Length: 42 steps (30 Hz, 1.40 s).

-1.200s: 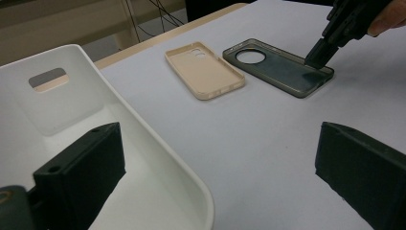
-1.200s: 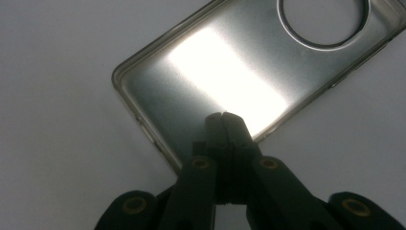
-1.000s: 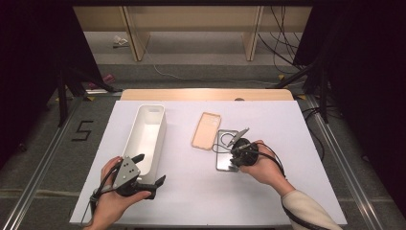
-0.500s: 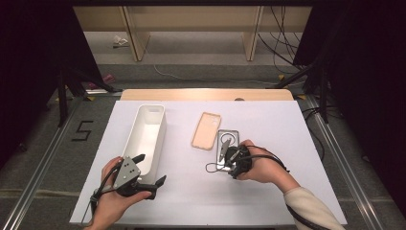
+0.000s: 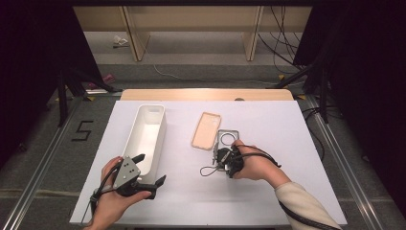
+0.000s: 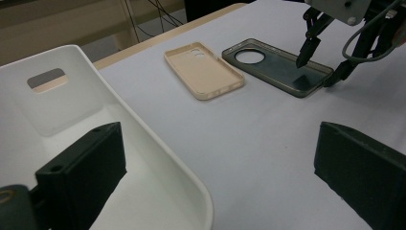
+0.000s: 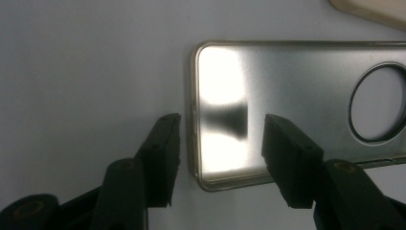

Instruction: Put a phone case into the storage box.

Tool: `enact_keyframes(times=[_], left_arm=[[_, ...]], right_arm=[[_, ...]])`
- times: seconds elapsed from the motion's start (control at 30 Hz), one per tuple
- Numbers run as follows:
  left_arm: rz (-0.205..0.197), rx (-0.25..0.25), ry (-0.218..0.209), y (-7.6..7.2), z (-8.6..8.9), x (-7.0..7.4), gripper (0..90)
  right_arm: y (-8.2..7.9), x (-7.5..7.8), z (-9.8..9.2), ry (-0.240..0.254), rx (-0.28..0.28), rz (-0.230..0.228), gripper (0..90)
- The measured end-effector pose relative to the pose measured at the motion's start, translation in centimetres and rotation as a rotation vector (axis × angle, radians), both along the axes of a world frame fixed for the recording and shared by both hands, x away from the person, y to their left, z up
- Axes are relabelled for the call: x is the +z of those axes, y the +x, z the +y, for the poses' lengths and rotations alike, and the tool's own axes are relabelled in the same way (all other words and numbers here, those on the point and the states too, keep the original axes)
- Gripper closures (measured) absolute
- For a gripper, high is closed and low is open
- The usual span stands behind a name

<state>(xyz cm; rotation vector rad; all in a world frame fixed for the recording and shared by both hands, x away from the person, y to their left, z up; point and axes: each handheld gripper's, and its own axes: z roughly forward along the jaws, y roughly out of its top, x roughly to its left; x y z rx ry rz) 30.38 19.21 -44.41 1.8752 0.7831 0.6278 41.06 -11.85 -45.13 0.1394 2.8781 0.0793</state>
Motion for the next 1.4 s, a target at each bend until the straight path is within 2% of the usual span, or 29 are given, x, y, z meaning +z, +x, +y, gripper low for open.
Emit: enact_keyframes(times=[0.07, 0.13, 0.23, 0.27, 0.33, 0.77, 1.23, 1.4], left_arm=[[0.000, -0.002, 0.001, 0.00, -0.01, 0.00, 3.2], [-0.001, -0.002, 0.001, 0.01, -0.01, 0.01, 3.2], [-0.001, -0.001, 0.001, 0.01, 0.00, 0.01, 3.2], [0.000, 0.000, 0.000, 0.00, 0.02, 0.01, 3.2], [0.001, -0.001, 0.000, 0.00, 0.01, 0.00, 3.3], [-0.003, -0.003, 0.005, -0.05, -0.05, 0.03, 3.7], [-0.004, -0.006, 0.009, -0.07, -0.10, 0.00, 4.1], [-0.003, -0.006, 0.009, -0.06, -0.09, -0.01, 4.1]], right_arm=[[0.05, -0.10, 0.12, 0.006, 0.003, 0.006, 51.6], [0.10, -0.04, 0.31, -0.015, 0.004, 0.010, 52.4], [0.14, -0.16, 0.46, -0.013, 0.004, 0.015, 53.5], [0.21, -0.15, 0.58, -0.029, 0.016, 0.017, 54.7], [0.19, -0.21, 0.62, -0.031, 0.014, 0.023, 56.2], [0.09, -0.45, 0.64, -0.034, 0.009, 0.038, 65.8], [-0.13, -0.61, 0.77, -0.032, 0.017, 0.066, 80.4], [-0.20, -0.59, 0.81, -0.036, 0.014, 0.071, 82.5]])
